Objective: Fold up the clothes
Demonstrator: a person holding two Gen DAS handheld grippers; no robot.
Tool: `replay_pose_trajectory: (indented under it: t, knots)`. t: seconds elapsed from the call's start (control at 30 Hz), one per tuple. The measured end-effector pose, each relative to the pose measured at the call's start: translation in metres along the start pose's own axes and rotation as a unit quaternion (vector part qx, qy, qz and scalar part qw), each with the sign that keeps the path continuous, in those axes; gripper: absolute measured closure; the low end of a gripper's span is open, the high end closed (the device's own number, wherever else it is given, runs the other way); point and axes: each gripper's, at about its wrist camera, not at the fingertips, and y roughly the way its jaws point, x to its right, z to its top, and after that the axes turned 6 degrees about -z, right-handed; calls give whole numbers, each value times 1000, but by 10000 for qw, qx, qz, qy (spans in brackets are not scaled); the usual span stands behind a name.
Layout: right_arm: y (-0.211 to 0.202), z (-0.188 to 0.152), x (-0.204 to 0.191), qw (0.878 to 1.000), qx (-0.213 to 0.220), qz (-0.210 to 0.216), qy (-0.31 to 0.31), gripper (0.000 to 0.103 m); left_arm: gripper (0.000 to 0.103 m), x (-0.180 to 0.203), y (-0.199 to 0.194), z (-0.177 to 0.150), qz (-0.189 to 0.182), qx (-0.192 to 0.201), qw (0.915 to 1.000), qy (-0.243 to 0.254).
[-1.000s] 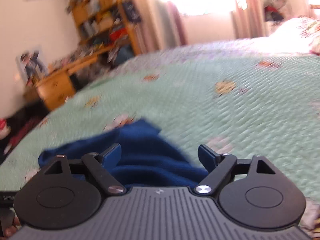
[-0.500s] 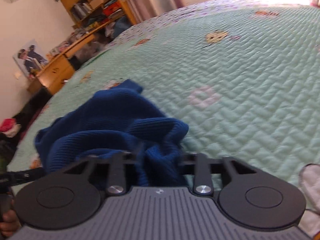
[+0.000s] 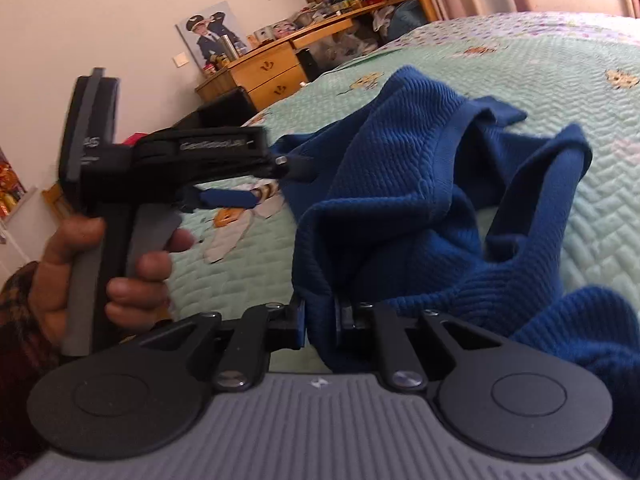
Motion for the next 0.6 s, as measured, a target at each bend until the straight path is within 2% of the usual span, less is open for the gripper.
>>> replay_pose_trajectory:
  t: [0.23, 0.37, 0.43, 0.47, 0.5, 0.57, 0.6]
  knots:
    - [-18, -9, -6, 9998, -70, -112, -166, 89, 8, 25, 10, -12, -340, -145, 9985, 415]
    - [-32, -8, 0, 9997, 19, -199, -113, 87, 8, 37, 23, -21, -83, -287, 9958, 861]
    - [-44, -5, 3, 9998, 88, -157, -94, 75, 8, 36, 27, -22, -51, -364, 9953, 896]
    - [-51, -3, 5, 9998, 152, -134, -79, 66, 7, 34, 28, -21, -78, -376, 9956, 856]
    - [-58, -2, 7, 9997, 232, -108, -41, 62, 7, 31, 28, -21, -112, -382, 9959, 809]
    - [-75, 4, 22, 9971, 622, -9, 427, 57, 5, 27, 28, -21, -139, -403, 9962, 755]
    - [-84, 8, 31, 9940, 835, 7, 710, 45, 5, 26, 29, -22, -145, -411, 9963, 743]
